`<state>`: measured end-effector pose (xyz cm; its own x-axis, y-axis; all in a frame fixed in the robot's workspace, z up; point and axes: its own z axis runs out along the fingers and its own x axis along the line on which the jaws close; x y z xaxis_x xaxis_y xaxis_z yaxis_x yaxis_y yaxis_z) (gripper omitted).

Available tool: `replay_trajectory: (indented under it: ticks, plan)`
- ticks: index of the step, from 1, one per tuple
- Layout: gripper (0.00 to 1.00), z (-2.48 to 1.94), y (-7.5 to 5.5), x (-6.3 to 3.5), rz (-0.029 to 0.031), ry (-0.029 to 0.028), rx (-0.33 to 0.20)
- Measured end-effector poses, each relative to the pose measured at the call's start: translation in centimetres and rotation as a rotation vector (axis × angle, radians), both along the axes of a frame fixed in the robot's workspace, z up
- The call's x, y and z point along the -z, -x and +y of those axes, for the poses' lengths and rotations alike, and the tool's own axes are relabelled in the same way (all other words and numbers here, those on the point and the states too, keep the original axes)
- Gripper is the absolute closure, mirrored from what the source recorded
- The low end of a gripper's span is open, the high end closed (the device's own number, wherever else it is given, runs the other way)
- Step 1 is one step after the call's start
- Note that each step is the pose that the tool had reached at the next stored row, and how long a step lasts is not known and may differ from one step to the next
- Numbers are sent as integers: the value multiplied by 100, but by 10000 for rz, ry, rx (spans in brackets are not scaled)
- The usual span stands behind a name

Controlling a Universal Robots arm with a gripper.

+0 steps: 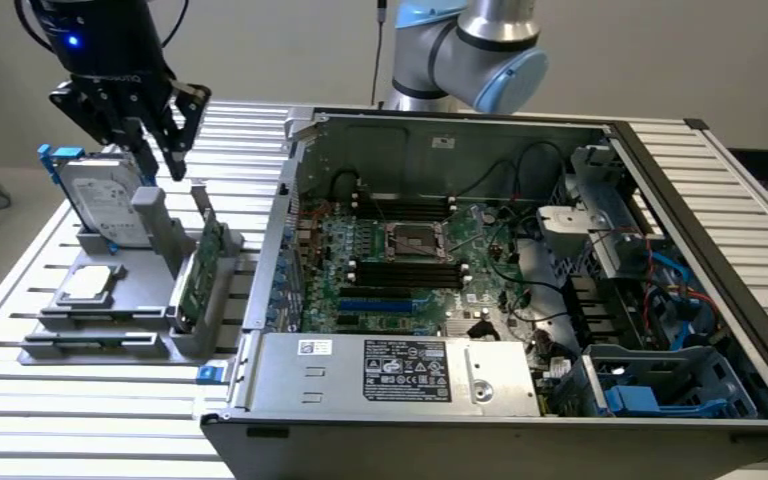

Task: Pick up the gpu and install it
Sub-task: 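Pick up the gpu and move the gpu toward the slot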

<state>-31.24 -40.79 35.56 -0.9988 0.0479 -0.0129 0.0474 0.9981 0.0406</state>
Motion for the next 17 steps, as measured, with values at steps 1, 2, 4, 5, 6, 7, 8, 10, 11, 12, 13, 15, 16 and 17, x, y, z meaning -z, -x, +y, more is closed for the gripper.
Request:
replay_trajectory:
  ticks: [1, 2, 4, 5, 6, 7, 8, 10, 11, 12, 13, 15, 16, 17]
  plan:
    - [64, -24, 0, 18, 0, 0, -1]
    - [64, -46, 0, 36, 0, -1, -2]
    - [64, -74, -1, 73, -1, -1, -20]
    - [64, -85, -1, 91, 0, 0, -37]
    - [64, -96, 0, 108, 1, 1, -53]
    - [64, -107, 0, 128, 0, 0, -77]
    - [64, -115, 0, 145, 0, 1, -105]
    - [64, -131, 0, 181, 2, 1, -182]
    - [64, -138, 0, 200, 2, 1, -229]
    - [64, -144, 0, 218, 3, 0, -282]
    - [64, -150, 0, 236, 4, 0, -340]
    - [64, -162, 0, 274, 4, 0, -458]
    - [64, -167, 0, 291, 5, 1, -510]
    - [64, -173, 0, 309, 5, 1, -560]
